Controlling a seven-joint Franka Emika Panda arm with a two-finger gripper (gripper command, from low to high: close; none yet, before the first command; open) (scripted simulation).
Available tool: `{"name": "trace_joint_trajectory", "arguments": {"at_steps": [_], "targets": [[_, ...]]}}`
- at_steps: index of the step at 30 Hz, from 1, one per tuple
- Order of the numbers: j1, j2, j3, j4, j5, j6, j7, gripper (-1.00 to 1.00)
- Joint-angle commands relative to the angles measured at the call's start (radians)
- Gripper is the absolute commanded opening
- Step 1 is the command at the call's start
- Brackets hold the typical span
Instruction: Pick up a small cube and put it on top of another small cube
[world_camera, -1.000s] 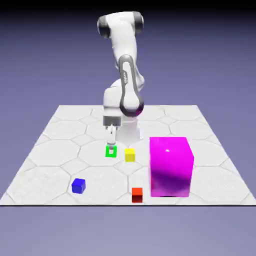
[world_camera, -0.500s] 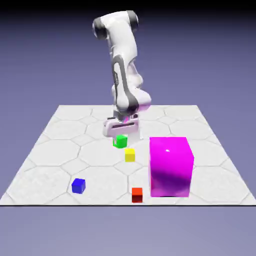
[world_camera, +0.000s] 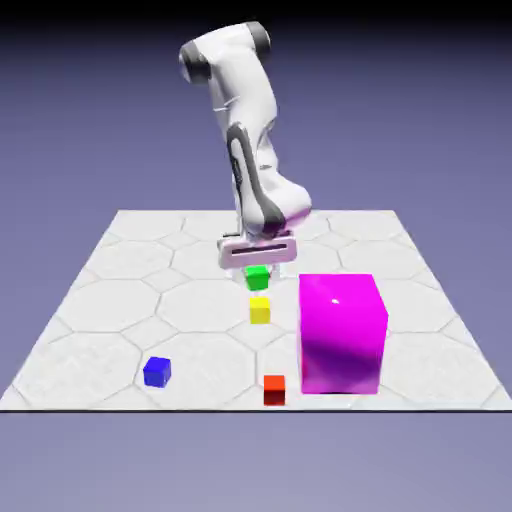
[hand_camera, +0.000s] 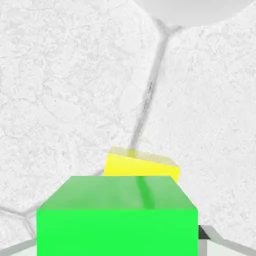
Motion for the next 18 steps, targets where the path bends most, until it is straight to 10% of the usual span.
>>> {"name": "trace_joint_trajectory", "arguments": {"at_steps": [1, 13, 14, 18], "targets": [[0.036, 0.001, -0.031, -0.005, -0.024, -0.01, 0.03, -1.0], [0.456, 0.015, -0.391, -0.061, -0.316, -0.117, 0.387, -1.0], [0.456, 0.015, -0.391, -0.061, -0.316, -0.117, 0.387, 1.0], [0.348, 0.011, -0.298, -0.047, -0.24, -0.09, 0.295, 1.0]]}}
